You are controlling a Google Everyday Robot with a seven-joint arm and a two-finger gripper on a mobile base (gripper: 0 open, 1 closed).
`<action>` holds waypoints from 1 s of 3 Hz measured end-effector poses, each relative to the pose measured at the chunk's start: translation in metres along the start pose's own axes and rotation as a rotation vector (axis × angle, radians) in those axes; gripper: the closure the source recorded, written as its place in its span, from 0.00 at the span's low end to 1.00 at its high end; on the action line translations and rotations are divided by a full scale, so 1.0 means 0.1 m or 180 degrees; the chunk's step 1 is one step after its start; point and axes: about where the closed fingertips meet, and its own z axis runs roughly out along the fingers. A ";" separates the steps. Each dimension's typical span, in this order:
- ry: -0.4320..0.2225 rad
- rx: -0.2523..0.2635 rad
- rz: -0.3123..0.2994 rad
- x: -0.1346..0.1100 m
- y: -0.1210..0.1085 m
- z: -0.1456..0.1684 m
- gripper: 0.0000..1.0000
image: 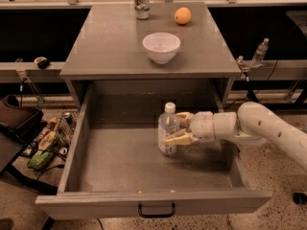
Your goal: Pick blue plastic bottle from top drawer and place on counter
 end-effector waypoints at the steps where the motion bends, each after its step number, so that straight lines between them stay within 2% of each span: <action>1: -0.0226 -0.0005 0.0042 0.02 0.09 -0.01 0.73; 2: -0.0340 -0.0002 0.0064 0.03 0.15 -0.03 0.96; 3: -0.0309 -0.0161 0.0015 -0.04 0.17 0.04 1.00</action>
Offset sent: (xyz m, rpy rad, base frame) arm -0.0216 -0.0081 -0.0049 0.1507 -0.0008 0.0018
